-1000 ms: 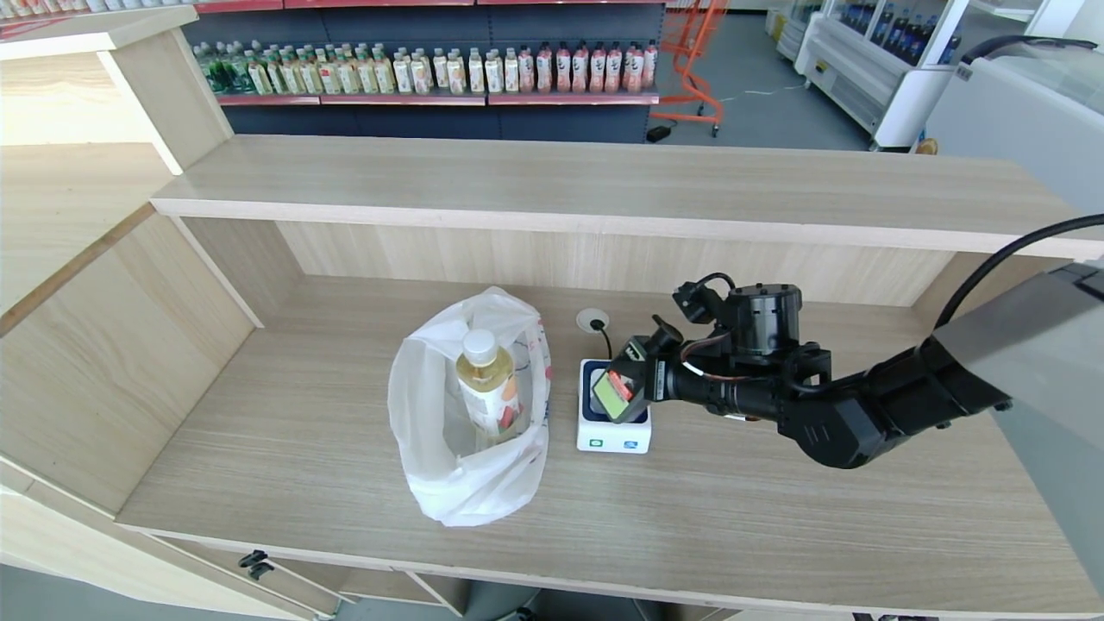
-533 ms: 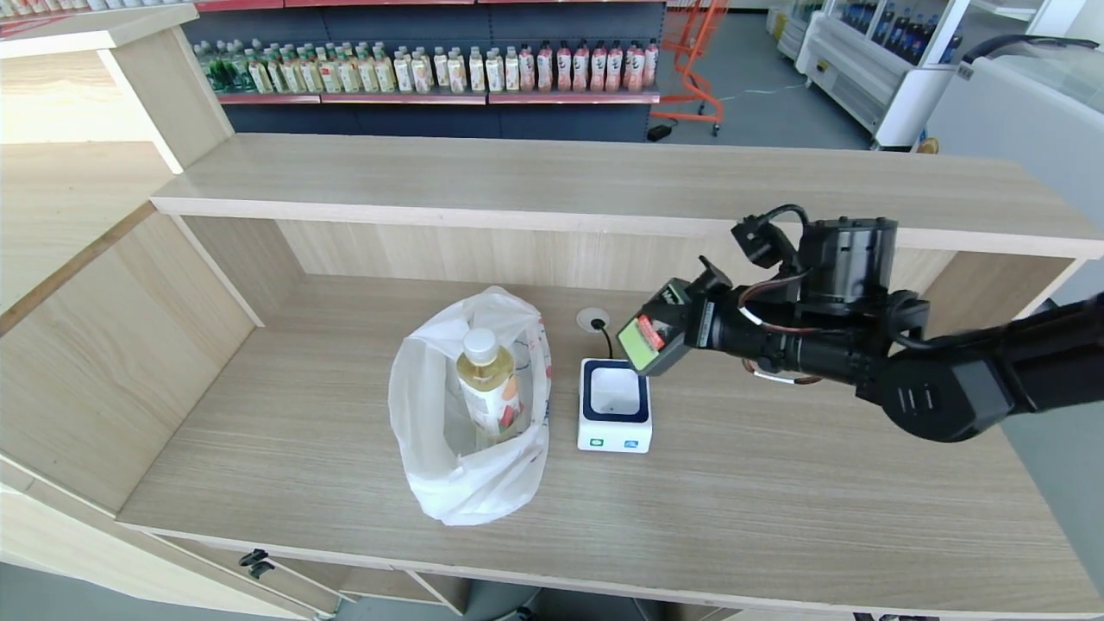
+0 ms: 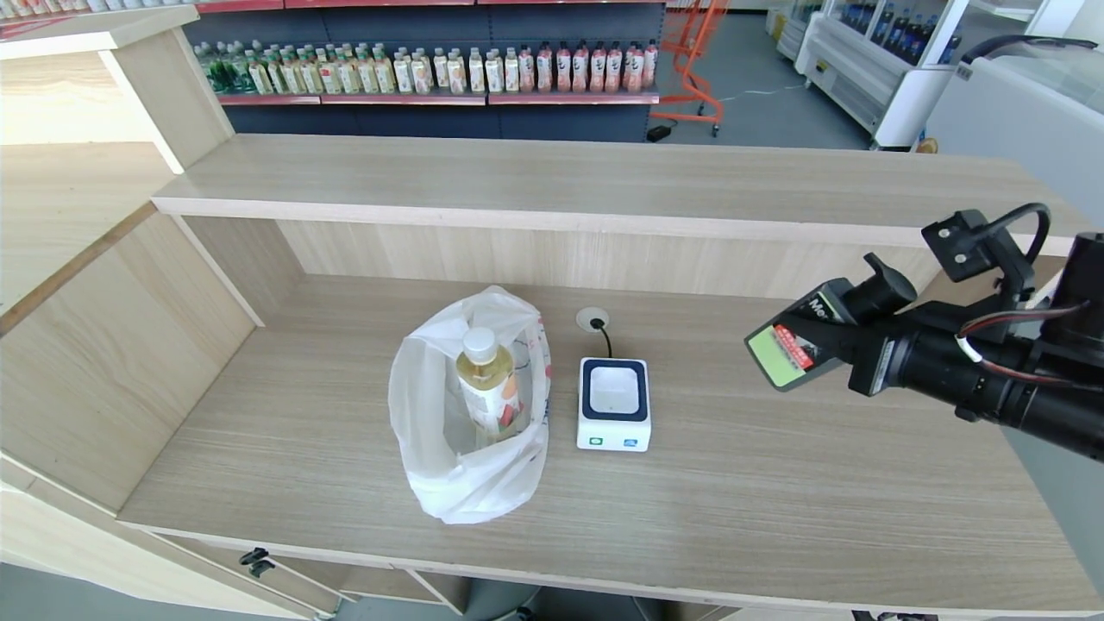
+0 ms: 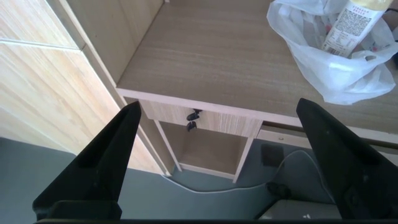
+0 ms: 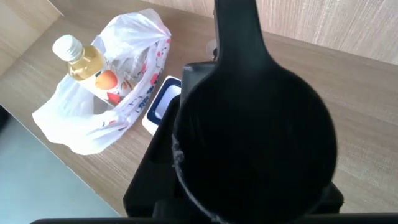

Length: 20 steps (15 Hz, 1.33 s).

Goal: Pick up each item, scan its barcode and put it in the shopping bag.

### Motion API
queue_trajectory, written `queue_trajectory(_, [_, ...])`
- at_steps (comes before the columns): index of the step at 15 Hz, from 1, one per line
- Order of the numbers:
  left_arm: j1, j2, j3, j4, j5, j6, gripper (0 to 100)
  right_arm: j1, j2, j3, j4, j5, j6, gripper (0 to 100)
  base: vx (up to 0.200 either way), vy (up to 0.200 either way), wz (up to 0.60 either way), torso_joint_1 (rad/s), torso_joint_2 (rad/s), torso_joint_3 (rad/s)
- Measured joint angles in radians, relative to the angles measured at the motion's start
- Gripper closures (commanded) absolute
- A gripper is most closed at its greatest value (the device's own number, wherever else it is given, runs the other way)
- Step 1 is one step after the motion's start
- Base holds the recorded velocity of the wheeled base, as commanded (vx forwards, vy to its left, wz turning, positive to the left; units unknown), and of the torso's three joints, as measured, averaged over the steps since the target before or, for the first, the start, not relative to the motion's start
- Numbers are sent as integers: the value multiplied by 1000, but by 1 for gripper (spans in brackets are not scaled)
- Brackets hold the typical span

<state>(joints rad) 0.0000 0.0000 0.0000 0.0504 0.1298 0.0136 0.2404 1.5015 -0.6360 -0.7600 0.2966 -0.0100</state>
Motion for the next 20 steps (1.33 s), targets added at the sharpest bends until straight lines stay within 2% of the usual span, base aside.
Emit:
queue_trajectory(3, [0, 0, 0, 0, 0, 0, 0, -3, -34, 20, 1, -1, 48, 100, 0, 0, 0, 0, 0, 0])
queue_trajectory(11, [0, 0, 0, 0, 0, -2, 0, 6, -54, 48, 5, 0, 63, 100, 0, 200, 0, -1, 2, 4])
queue_trajectory(14, [0, 0, 0, 0, 0, -3, 0, 64, -58, 43, 4, 0, 156, 100, 0, 200, 0, 6, -1, 5])
queue_trajectory(17, [-1, 0, 0, 0, 0, -3, 0, 156, -71, 41, 66, 2, 179, 100, 0, 0, 0, 0, 0, 0])
queue_trajectory(20, [0, 0, 0, 0, 0, -3, 0, 205, -46, 46, 76, 1, 180, 100, 0, 0, 0, 0, 0, 0])
